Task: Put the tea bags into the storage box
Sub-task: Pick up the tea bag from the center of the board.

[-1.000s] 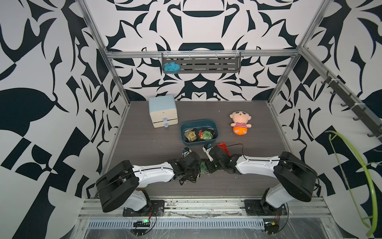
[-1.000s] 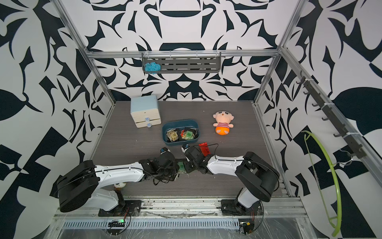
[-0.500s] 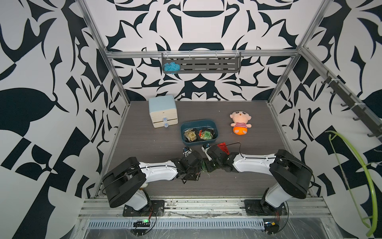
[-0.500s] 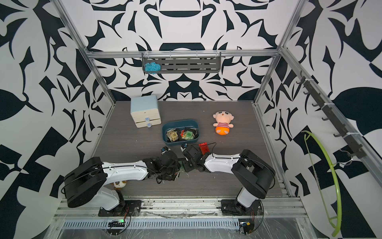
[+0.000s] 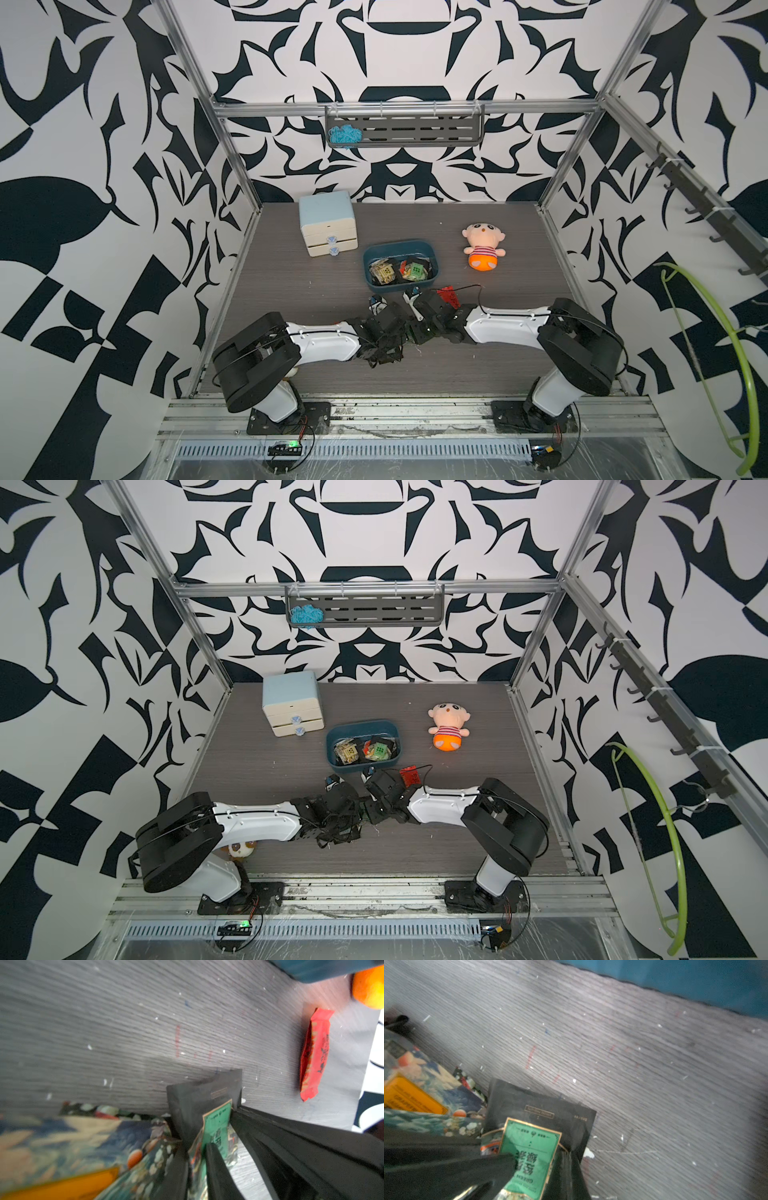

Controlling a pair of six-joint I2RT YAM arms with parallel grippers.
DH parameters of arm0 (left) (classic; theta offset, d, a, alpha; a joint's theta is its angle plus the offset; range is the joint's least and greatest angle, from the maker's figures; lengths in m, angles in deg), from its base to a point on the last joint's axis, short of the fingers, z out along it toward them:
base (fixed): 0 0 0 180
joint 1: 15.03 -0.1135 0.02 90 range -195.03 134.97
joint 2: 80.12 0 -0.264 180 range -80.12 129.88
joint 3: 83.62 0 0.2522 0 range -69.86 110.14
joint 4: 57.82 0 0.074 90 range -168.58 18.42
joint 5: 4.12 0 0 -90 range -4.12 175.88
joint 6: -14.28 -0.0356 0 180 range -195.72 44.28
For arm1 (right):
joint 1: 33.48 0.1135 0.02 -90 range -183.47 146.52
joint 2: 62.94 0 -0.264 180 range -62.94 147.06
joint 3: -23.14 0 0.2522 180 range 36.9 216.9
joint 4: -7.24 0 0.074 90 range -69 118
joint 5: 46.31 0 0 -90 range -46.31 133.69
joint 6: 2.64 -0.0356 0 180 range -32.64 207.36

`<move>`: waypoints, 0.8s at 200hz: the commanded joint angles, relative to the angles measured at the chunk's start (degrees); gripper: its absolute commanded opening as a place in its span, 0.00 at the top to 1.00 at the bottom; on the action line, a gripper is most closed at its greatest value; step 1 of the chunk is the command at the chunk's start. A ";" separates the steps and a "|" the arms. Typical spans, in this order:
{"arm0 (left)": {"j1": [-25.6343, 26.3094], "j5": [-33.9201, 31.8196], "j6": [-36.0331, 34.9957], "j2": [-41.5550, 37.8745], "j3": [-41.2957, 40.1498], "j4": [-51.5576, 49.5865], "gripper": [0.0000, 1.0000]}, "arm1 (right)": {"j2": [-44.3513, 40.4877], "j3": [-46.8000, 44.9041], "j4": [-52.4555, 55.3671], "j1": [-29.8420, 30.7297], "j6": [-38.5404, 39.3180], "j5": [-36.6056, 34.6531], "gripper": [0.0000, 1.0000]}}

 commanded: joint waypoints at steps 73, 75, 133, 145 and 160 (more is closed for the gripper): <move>0.19 -0.97 -2.90 -2.99 3.77 -4.62 1.00 | -9.88 -5.37 -2.78 0.27 -1.24 -8.23 1.00; 0.19 -0.95 -2.96 -3.10 3.75 -4.58 1.00 | -10.43 -5.68 -2.92 0.26 -1.39 -8.79 1.00; 0.19 1.48 -7.12 -5.06 7.15 -5.92 1.00 | -25.26 -14.11 -5.28 0.30 -4.82 -24.74 0.78; 0.19 1.37 -8.15 -5.19 8.40 -7.07 1.00 | -28.02 -15.79 -6.05 0.24 -5.20 -26.70 0.72; 0.19 0.28 -9.40 -5.49 10.41 -9.71 1.00 | -30.58 -17.65 -6.98 0.18 -5.67 -28.45 0.66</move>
